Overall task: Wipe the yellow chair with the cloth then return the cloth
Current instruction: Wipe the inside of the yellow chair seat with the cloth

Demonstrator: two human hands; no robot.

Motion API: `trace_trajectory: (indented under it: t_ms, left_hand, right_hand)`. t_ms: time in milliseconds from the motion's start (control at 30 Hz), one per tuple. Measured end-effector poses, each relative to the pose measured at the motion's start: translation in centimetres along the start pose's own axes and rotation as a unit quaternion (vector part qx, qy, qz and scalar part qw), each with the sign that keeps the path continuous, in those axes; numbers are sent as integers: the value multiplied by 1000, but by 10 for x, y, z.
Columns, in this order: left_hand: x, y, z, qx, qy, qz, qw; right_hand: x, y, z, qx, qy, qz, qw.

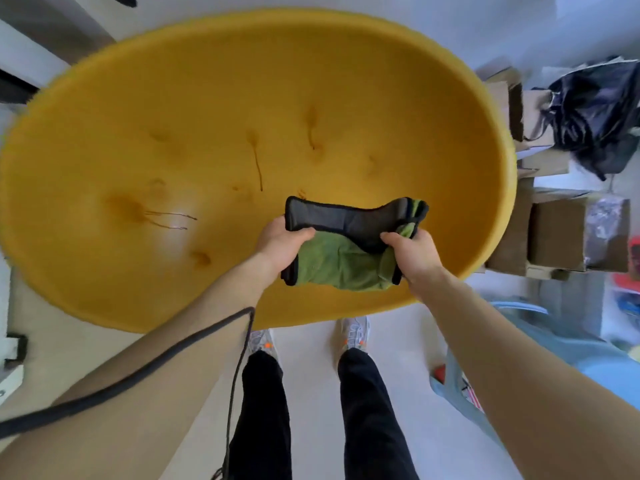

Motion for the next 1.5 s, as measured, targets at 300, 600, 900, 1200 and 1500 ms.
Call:
trace_trajectory:
  t_ms: [300,600,900,1200,1500]
  left_hand:
    - [-54,-110,73,-121,-159,-15,980]
    - [-66,-162,18,-147,-168,93,970]
    - [-65,-177,-23,-144,-206,111,962]
    - [-27,-192,-33,-139,-177,169,959]
    - [3,-188,-65,-71,-89,143,983]
  right_hand:
    - [32,-72,-159,403,309,144,849]
    - [-69,-182,-53,373,696,91,607]
    - [-130,-92,136,441,687,-187,546]
    - [-101,-193,-8,456,696,66,550]
    - [-180,-74,136,583,609,-230,487]
Point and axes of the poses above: each hand's wrist, its own y-axis away from the middle knuckle, its own x-axis out of the back of the hand, z = x × y, the point moved 10 cm from there along -y, towards the middle knuckle, and after that the axes turned 10 degrees about x, right-handed, at the moved point
